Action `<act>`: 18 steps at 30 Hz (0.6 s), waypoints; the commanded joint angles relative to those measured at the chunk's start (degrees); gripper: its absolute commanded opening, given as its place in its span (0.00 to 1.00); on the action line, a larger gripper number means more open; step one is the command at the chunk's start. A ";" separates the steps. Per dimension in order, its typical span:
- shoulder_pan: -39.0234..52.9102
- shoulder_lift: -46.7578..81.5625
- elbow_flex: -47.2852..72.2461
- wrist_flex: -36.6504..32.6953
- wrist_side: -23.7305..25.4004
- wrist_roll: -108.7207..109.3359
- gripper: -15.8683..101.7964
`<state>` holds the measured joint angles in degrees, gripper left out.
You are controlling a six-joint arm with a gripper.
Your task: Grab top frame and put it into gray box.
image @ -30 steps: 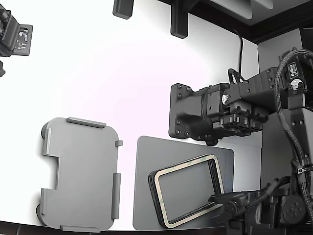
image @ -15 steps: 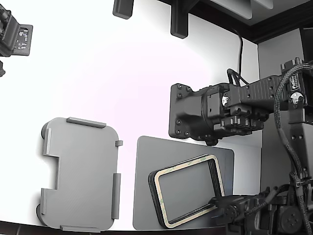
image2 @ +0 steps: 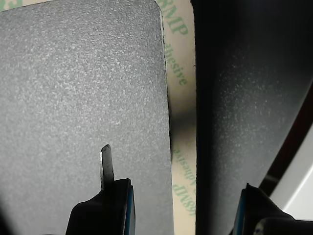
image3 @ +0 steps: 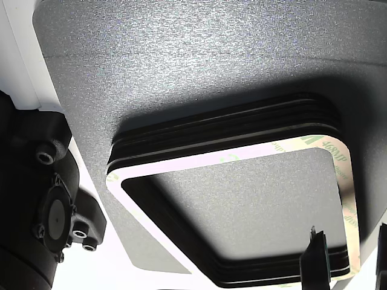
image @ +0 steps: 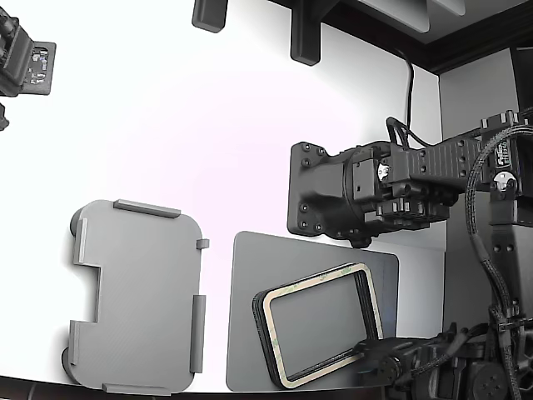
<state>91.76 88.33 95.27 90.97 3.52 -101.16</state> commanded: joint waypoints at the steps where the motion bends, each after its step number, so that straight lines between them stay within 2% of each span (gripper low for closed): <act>1: -0.44 0.62 -1.23 -0.88 -0.18 0.00 0.80; 9: 0.35 0.53 0.79 -2.81 0.18 1.14 0.73; 18: 0.44 0.62 1.41 -3.34 -0.09 1.93 0.60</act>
<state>92.72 87.80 97.65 87.80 3.52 -99.32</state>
